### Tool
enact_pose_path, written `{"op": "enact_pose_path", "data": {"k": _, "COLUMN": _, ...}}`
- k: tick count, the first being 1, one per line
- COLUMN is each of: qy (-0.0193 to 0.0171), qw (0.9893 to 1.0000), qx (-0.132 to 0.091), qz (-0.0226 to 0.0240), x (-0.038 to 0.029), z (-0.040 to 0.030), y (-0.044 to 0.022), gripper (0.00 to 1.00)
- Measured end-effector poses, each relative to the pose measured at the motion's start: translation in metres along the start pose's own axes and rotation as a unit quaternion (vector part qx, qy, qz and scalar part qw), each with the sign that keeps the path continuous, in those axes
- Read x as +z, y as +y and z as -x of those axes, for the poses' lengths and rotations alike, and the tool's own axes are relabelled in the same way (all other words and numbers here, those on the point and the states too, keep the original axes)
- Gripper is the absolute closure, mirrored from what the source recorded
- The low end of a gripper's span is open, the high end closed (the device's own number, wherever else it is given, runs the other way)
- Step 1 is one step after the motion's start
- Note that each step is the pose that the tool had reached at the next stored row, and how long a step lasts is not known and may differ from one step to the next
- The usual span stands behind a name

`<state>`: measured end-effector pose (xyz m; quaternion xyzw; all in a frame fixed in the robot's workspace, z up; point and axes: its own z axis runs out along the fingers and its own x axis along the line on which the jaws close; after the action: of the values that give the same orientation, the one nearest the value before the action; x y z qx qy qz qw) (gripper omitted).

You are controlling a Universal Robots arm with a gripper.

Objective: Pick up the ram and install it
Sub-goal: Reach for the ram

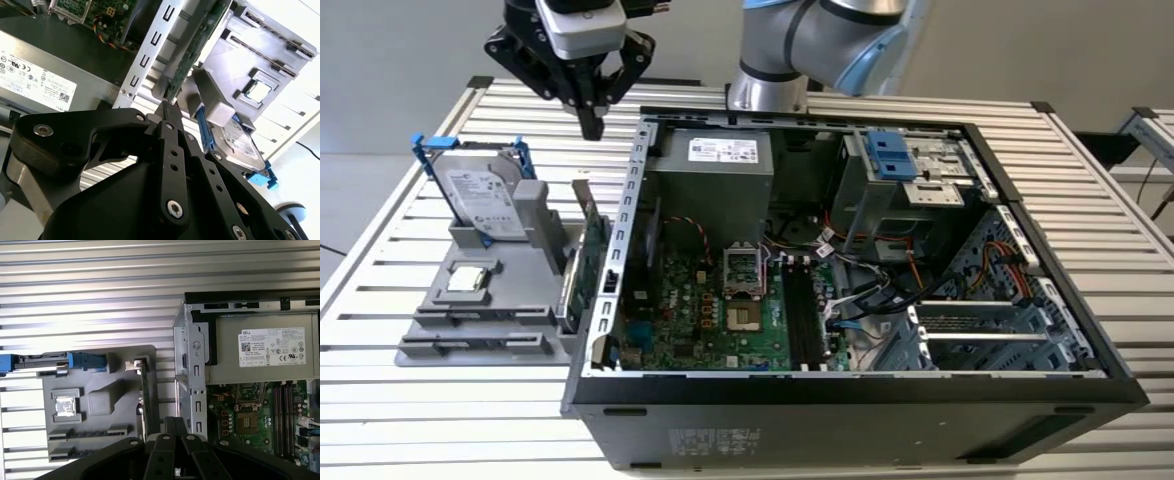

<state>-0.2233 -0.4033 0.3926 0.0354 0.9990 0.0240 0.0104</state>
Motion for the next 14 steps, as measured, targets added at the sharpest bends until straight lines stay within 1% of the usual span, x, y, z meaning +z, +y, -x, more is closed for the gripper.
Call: {"op": "enact_pose_path", "data": {"k": 14, "qy": 0.0, "qw": 1.0, "qx": 0.0, "qz": 0.0, "x": -0.0005, "z": -0.0183, "y": -0.0034, "gripper": 1.0}}
